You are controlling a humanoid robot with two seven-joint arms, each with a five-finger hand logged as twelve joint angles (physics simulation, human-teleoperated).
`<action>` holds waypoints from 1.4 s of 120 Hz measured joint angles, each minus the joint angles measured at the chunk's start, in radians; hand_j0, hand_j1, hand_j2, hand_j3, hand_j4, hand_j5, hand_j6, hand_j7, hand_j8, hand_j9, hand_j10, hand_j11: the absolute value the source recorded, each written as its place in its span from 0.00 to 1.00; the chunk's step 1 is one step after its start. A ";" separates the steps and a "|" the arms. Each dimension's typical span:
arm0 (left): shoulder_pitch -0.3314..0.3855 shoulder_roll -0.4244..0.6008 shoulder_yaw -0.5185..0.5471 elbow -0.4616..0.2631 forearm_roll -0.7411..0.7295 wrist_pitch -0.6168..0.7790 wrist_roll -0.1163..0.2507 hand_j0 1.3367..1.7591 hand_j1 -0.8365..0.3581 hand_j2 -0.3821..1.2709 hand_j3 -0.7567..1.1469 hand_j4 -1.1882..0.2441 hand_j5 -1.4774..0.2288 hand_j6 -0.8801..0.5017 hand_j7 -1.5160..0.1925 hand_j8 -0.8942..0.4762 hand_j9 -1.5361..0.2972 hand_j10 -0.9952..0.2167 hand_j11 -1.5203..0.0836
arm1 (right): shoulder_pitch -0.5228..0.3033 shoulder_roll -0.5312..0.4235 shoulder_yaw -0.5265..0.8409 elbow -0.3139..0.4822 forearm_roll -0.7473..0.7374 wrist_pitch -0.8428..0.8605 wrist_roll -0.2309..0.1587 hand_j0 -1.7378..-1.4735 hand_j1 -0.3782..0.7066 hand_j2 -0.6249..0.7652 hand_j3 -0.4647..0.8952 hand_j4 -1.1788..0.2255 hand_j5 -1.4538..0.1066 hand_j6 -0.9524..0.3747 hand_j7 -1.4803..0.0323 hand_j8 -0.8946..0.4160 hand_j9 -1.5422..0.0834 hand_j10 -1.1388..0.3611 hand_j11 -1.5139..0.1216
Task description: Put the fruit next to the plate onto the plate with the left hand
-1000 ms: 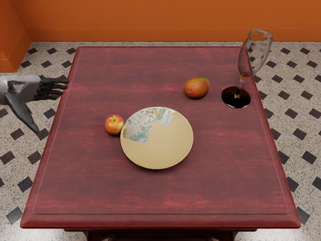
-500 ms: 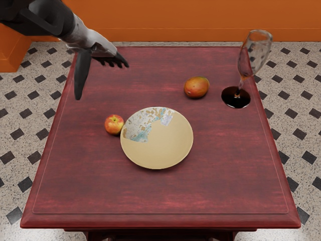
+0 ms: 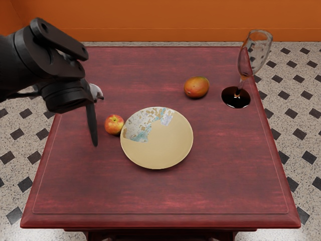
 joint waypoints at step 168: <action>0.277 0.000 -0.181 0.054 0.416 0.332 0.031 0.76 0.77 0.26 0.40 0.67 0.70 0.47 0.72 0.49 0.68 0.64 0.77 | 0.000 0.000 0.000 0.000 0.000 0.000 0.000 0.30 0.05 0.45 0.34 0.82 0.91 0.70 0.96 0.67 0.93 0.74 0.91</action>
